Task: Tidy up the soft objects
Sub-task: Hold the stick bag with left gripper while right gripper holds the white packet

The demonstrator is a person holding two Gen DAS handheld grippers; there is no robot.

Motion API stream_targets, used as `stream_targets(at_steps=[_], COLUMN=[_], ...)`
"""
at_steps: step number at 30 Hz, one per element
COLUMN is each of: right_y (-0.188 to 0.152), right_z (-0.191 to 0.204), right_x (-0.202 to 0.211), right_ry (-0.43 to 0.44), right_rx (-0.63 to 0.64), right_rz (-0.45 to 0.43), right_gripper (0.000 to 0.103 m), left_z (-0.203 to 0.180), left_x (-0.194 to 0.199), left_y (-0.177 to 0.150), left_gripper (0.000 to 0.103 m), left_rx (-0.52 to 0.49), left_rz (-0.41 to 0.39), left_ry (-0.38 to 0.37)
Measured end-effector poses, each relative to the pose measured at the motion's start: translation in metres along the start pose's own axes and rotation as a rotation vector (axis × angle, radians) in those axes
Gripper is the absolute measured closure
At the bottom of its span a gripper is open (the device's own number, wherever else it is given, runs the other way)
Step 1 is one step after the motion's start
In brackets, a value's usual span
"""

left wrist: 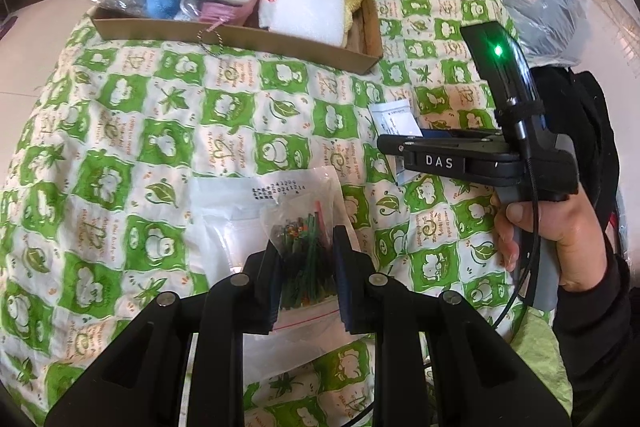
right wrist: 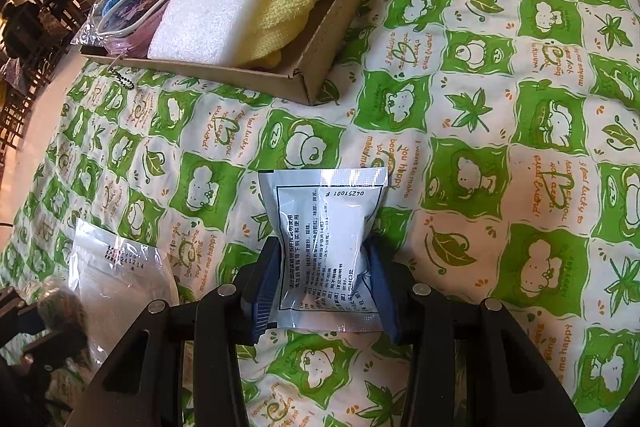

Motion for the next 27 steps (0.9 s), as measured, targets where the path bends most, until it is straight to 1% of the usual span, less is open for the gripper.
stream_targets(at_steps=[8, 16, 27], right_y=[-0.001, -0.001, -0.002], right_z=[0.0, 0.0, 0.001], right_x=[0.002, 0.002, 0.002], right_ry=[0.002, 0.002, -0.002], right_rx=[0.001, 0.001, 0.004], right_rz=[-0.004, -0.004, -0.004], right_gripper=[0.06, 0.06, 0.06], left_z=[0.004, -0.003, 0.002], left_x=[0.006, 0.002, -0.006], left_y=[-0.001, 0.0, 0.001], left_gripper=[0.083, 0.083, 0.083], left_rx=[0.015, -0.007, -0.004], left_rz=[-0.006, 0.002, 0.015], left_ry=[0.002, 0.007, -0.006])
Point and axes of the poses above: each gripper's, at about its wrist camera, not at the fingertips, and x roughly against the way its jaws point, z to its left, y to its top, the point moved 2 cm from there along -x, roughly the way its jaws point, and after that the axes turned 7 degrees about x, right-handed, at the moved point
